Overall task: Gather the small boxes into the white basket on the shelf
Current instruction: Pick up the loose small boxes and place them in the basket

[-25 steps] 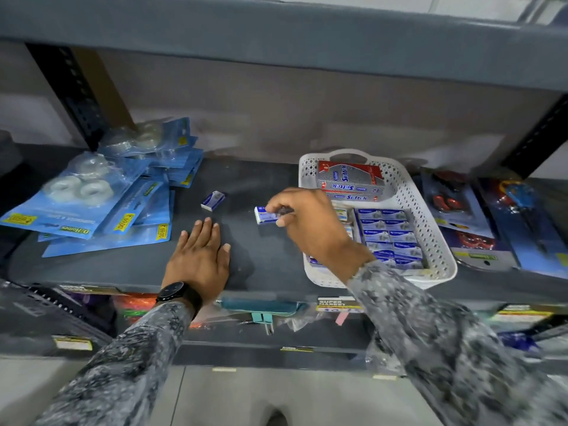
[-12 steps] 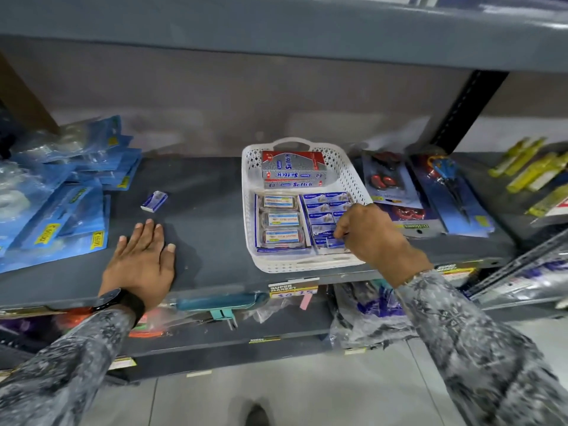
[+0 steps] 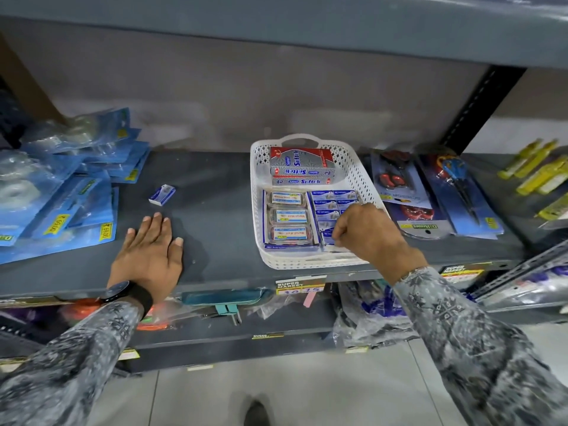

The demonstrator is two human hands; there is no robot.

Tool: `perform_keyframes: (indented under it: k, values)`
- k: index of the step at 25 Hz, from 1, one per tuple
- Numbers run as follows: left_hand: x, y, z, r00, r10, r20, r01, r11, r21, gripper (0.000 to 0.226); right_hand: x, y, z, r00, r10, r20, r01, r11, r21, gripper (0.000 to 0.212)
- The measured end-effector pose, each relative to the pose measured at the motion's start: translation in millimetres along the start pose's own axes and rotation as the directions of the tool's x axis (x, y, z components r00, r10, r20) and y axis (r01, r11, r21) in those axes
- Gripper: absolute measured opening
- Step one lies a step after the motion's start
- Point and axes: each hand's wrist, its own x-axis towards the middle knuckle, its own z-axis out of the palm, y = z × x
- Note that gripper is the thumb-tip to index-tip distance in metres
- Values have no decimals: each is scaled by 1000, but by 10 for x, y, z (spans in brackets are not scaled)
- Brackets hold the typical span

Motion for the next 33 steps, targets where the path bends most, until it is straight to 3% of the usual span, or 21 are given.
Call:
perform_keyframes:
  k: [3, 7, 9, 15, 20, 23, 26, 29, 33]
  values:
    - [-8, 10, -18, 1000, -5, -9, 5, 1000, -16, 78, 52, -78, -29, 999, -31, 16, 32, 999, -39, 21]
    - [-22, 20, -48, 1000, -20, -10, 20, 999, -34, 77, 36, -696, -202, 949, -220, -228, 245, 966, 86, 24]
    - [-24, 39, -53, 1000, -25, -12, 25, 999, -38, 76, 99, -1148, -253, 909, -330, -257, 372, 918, 139, 25]
    - [-23, 25, -41, 1000, -22, -16, 21, 998, -62, 74, 642, -2385, 43, 745, -663, -77, 667, 738, 101, 60]
    - [-27, 24, -26, 999, -21, -51, 17, 997, -74, 75, 1072, -2794, 288, 657, -752, 61, 754, 656, -30, 70]
    - [-32, 26, -46, 999, -23, -49, 20, 997, -74, 72, 1183, -2793, 378, 674, -738, 37, 736, 675, 49, 53]
    - [-50, 44, -77, 1000, -8, -21, 7, 998, -58, 69, 1099, -2692, 365, 706, -708, -29, 709, 706, 12, 31]
    - [-60, 73, -124, 999, -24, 37, 26, 998, -52, 71, 909, -2461, 244, 709, -703, -48, 705, 708, 44, 29]
    - [9, 306, -244, 987, -18, 157, 34, 994, -100, 63, 618, -1769, -204, 781, -575, -244, 623, 745, 239, 30]
